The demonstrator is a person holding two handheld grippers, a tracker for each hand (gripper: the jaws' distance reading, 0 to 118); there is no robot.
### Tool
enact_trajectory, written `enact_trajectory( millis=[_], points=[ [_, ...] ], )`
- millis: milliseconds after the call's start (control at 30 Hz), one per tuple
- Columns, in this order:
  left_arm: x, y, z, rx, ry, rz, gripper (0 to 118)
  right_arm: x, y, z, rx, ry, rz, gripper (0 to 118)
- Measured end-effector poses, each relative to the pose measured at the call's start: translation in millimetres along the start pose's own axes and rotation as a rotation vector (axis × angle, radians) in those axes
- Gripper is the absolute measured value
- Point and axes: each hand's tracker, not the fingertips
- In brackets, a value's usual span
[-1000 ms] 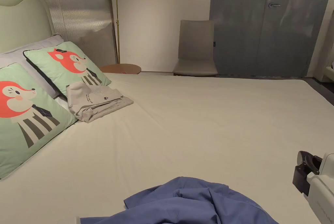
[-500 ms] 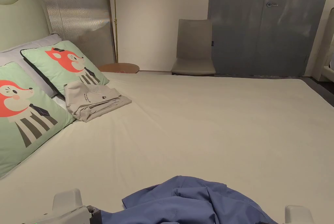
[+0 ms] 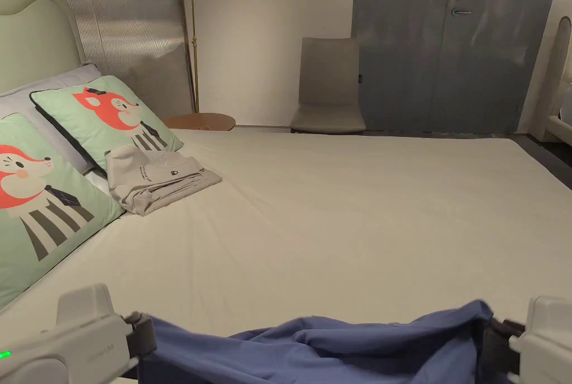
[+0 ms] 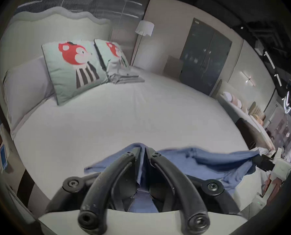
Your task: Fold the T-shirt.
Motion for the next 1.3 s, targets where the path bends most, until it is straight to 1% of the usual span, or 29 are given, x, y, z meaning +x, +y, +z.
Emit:
enact_trajectory(
  millis=[67, 200, 300, 400, 533, 767, 900, 1033, 1167, 1300],
  points=[
    [6, 25, 8, 0.037, -0.032, -0.002, 4, 1, 29, 15, 0.076, 0.020, -0.013, 7],
    [26, 74, 15, 0.124, -0.055, -0.055, 4, 1, 83, 34, 0.198, 0.016, -0.021, 7],
    [41, 113, 14, 0.177, -0.081, -0.072, 4, 0, 121, 35, 0.271, -0.022, 0.010, 7],
    [55, 154, 5, 0.208, -0.113, -0.056, 4, 4, 157, 29, 0.304, -0.028, -0.017, 7],
    [79, 206, -14, 0.273, -0.123, -0.061, 4, 7, 197, 13, 0.367, -0.071, 0.017, 7],
    [112, 264, -73, 0.305, -0.162, -0.050, 4, 21, 249, -33, 0.418, -0.110, 0.011, 7],
    [120, 279, -109, 0.300, -0.166, -0.036, 4, 28, 265, -55, 0.436, -0.141, 0.016, 7],
    [120, 275, -140, 0.274, -0.154, -0.028, 4, 35, 264, -74, 0.427, -0.168, 0.020, 7],
    [112, 258, -158, 0.217, -0.150, -0.011, 4, 41, 245, -85, 0.379, -0.188, 0.031, 7],
    [102, 231, -161, 0.158, -0.119, -0.017, 4, 45, 217, -83, 0.326, -0.189, 0.033, 7]
  ],
)
